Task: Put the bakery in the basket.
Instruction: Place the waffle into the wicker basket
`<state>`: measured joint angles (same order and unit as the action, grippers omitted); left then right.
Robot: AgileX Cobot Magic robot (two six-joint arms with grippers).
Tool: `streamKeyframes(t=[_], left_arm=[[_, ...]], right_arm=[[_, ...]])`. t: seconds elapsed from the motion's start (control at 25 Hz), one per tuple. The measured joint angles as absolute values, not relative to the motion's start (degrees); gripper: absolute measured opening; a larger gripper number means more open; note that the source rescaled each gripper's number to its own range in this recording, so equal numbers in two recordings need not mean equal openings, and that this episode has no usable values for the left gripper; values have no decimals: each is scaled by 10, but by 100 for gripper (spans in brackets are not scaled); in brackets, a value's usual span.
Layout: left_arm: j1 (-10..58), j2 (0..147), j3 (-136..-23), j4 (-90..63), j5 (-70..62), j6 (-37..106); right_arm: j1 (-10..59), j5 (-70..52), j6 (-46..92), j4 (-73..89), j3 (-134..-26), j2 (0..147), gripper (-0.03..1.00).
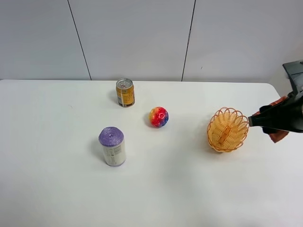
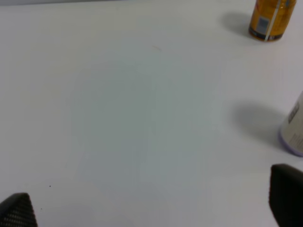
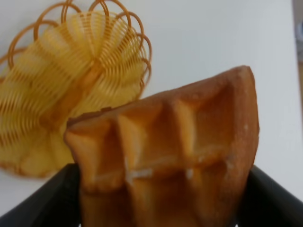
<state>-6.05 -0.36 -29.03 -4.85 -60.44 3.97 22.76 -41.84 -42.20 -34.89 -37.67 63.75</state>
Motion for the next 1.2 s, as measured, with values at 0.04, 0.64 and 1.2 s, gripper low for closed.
streamKeyframes(t=[0.04, 0.64, 1.2], left_arm=[[-60, -4, -290, -48, -604, 40], [-60, -4, -290, -48, -604, 40], [-60, -4, -290, -48, -604, 40]], right_arm=[[216, -386, -439, -355, -370, 662, 0], [130, -65, -465, -361, -364, 926, 0], [130, -58, -465, -362, -367, 925, 96]])
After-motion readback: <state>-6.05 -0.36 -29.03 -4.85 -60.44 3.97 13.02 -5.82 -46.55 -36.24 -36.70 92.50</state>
